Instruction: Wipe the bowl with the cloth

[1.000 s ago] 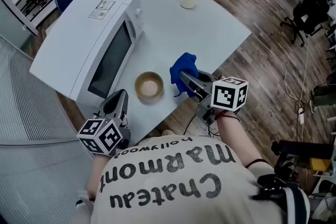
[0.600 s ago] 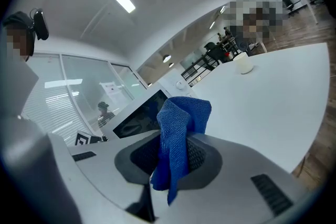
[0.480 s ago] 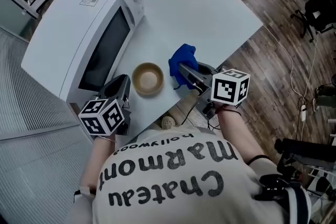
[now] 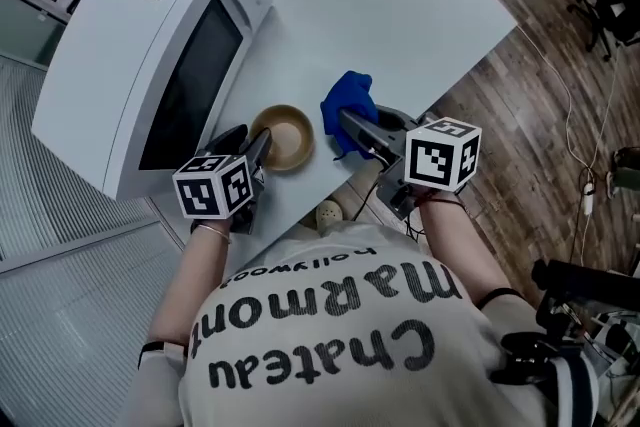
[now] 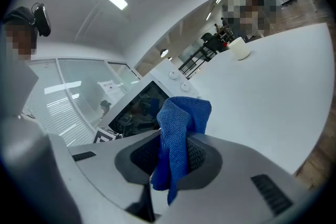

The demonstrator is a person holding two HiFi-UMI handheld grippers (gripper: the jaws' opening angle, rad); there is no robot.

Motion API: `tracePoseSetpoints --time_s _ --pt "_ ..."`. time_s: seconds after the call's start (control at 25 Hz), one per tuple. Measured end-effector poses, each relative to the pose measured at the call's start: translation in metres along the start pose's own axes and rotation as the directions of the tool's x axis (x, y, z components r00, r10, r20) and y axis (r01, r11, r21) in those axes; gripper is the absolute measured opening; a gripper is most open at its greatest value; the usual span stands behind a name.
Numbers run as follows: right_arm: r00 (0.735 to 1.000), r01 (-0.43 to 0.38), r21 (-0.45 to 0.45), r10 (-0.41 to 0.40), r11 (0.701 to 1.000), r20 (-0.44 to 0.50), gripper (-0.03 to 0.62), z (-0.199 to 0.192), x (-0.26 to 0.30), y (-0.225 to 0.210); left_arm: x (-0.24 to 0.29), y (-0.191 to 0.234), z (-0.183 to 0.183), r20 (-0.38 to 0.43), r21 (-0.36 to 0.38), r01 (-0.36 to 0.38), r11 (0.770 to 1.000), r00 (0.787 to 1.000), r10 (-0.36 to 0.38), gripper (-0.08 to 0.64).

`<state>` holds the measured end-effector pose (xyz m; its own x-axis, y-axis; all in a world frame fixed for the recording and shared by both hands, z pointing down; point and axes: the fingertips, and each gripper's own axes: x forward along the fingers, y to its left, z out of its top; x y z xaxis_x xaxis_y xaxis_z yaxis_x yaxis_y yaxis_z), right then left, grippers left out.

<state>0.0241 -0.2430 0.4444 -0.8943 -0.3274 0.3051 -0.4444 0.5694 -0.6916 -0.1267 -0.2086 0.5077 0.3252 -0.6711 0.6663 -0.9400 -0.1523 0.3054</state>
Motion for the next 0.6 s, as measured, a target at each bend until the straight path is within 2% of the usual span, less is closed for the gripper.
tracePoseSetpoints --time_s 0.16,0.44,0.6 --pt "1.0 0.0 0.001 0.0 1.0 -0.01 0.063 -0.002 0.001 -0.001 0.008 0.001 -0.002 -0.016 -0.006 0.004 1.0 1.0 -0.004 0.174" --pt "1.0 0.009 -0.001 -0.009 1.0 -0.005 0.063 0.001 -0.001 -0.004 0.013 0.011 -0.005 -0.02 -0.019 -0.025 1.0 0.999 0.025 0.021" --pt "1.0 0.006 -0.018 -0.006 1.0 0.004 0.063 0.003 -0.001 0.001 0.012 0.007 0.001 0.009 -0.041 -0.007 0.999 1.0 0.007 0.011"
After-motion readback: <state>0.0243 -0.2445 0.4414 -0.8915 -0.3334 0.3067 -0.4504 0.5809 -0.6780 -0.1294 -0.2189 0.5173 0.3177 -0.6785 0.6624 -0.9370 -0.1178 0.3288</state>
